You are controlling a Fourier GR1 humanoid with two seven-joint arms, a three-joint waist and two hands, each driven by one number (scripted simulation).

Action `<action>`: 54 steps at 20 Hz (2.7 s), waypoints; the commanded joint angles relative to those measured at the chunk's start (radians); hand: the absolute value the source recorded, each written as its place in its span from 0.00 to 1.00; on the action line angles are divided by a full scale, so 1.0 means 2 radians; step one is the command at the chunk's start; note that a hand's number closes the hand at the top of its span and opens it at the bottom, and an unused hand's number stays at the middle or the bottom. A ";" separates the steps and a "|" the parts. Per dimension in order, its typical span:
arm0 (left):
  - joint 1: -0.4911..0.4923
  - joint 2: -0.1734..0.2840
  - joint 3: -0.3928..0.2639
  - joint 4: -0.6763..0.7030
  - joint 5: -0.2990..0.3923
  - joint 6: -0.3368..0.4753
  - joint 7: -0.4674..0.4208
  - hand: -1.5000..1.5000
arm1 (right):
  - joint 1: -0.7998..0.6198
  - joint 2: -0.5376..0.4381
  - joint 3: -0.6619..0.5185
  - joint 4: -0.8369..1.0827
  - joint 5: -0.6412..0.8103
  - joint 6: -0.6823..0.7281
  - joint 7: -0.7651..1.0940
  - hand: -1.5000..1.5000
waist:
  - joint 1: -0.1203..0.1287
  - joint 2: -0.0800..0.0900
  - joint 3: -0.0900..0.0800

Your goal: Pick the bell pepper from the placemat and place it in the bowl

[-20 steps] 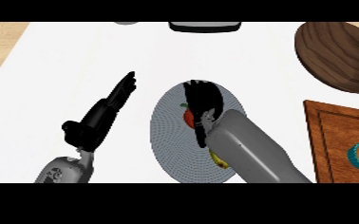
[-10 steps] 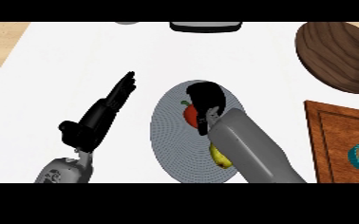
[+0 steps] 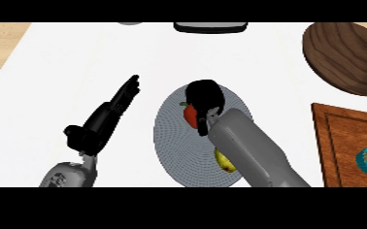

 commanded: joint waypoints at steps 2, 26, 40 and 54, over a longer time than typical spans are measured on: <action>-0.007 -0.015 0.009 0.012 -0.017 -0.001 -0.002 0.50 | 0.005 -0.009 -0.025 0.007 0.036 -0.005 -0.037 1.00 | -0.002 0.000 0.000; 0.008 -0.008 0.015 -0.038 -0.005 -0.014 0.030 0.50 | -0.026 -0.222 -0.285 -0.102 -0.029 -0.194 -0.055 1.00 | -0.005 -0.002 0.000; 0.008 -0.031 0.001 -0.033 -0.034 -0.005 0.028 0.50 | -0.086 -0.319 -0.349 0.176 0.050 -0.341 -0.181 1.00 | 0.013 0.005 0.001; -0.017 -0.044 -0.004 -0.017 -0.037 -0.014 0.019 0.50 | -0.126 -0.342 -0.412 0.365 -0.014 -0.202 -0.282 0.00 | 0.025 0.011 0.002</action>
